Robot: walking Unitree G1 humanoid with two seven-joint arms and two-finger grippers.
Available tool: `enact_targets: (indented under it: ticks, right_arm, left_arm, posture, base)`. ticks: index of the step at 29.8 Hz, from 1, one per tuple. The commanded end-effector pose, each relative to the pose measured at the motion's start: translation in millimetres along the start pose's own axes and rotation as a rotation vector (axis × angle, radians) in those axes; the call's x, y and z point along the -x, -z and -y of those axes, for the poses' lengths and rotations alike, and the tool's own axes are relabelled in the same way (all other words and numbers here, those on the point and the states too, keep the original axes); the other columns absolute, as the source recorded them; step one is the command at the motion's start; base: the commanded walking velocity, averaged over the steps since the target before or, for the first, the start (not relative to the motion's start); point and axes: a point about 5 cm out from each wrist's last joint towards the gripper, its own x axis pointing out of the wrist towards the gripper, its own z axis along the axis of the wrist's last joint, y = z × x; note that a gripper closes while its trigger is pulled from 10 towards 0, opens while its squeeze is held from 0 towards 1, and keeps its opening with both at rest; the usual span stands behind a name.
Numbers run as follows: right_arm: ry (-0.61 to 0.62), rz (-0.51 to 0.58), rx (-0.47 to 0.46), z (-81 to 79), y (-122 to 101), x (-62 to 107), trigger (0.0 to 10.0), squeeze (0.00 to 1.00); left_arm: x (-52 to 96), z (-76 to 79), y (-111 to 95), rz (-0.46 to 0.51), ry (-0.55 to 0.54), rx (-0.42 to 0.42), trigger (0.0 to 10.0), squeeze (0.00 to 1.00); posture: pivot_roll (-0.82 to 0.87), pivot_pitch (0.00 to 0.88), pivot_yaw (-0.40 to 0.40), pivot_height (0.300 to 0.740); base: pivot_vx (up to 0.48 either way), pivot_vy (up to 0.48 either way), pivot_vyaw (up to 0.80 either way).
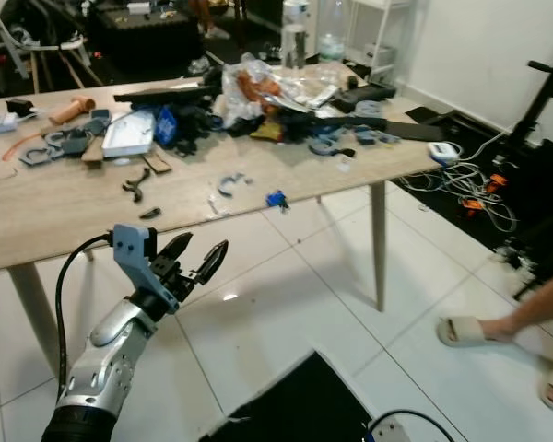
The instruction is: Picking trash to rubbish bin
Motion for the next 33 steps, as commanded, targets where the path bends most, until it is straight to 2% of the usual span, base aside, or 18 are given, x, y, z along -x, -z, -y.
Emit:
enact_targets:
  ticks: [1, 8, 17, 23, 26, 30, 33]
  right_arm:
    - [0.003, 0.002, -0.001, 0.9, -1, 0.1, 10.0, 0.0]
    - [0.003, 0.002, 0.001, 0.3, -1, 0.0, 10.0, 0.0]
    - [0.003, -0.001, 0.004, -0.3, 2, -0.1, 10.0, 0.0]
    - [0.003, -0.005, 0.005, -0.9, 4, -0.1, 10.0, 0.0]
    - [0.004, -0.006, 0.007, -0.8, 4, -0.1, 10.0, 0.0]
    - [0.005, -0.006, 0.01, -0.9, 4, -0.1, 10.0, 0.0]
    - [0.004, -0.004, 0.015, -0.9, 4, -0.1, 10.0, 0.0]
  left_arm:
    - [-4.2, 5.0, 4, -0.009, 0.011, -0.001, 10.0, 0.0]
    - [-7.1, 10.5, 6, -0.014, 0.033, -0.003, 10.0, 0.0]
    - [-11.3, 20.7, 10, -0.039, 0.088, -0.028, 10.0, 0.0]
    - [-11.7, 23.5, 12, -0.077, 0.114, -0.061, 10.0, 0.0]
    - [-12.9, 24.4, 13, -0.088, 0.115, -0.061, 10.0, 0.0]
    - [-15.9, 20.6, 13, -0.084, 0.063, -0.043, 10.0, 0.0]
    - [-16.7, 21.9, 16, -0.117, 0.078, -0.028, 10.0, 0.0]
  posture:
    - [-0.08, 0.019, 0.052, 0.74]
    - [-0.09, 0.02, 0.05, 0.74]
    - [-0.09, 0.022, 0.053, 0.74]
    - [-0.09, 0.02, 0.052, 0.74]
    - [-0.09, 0.02, 0.052, 0.74]
    - [-0.09, 0.015, 0.055, 0.74]
    - [-0.09, 0.013, 0.056, 0.74]
  base:
    - [0.48, 0.0, 0.0]
    - [0.48, 0.0, 0.0]
    - [0.0, 0.0, 0.0]
    - [0.0, -0.459, 0.0]
    - [0.0, -0.48, 0.0]
    - [0.0, 0.0, 0.0]
    - [0.0, 0.0, 0.0]
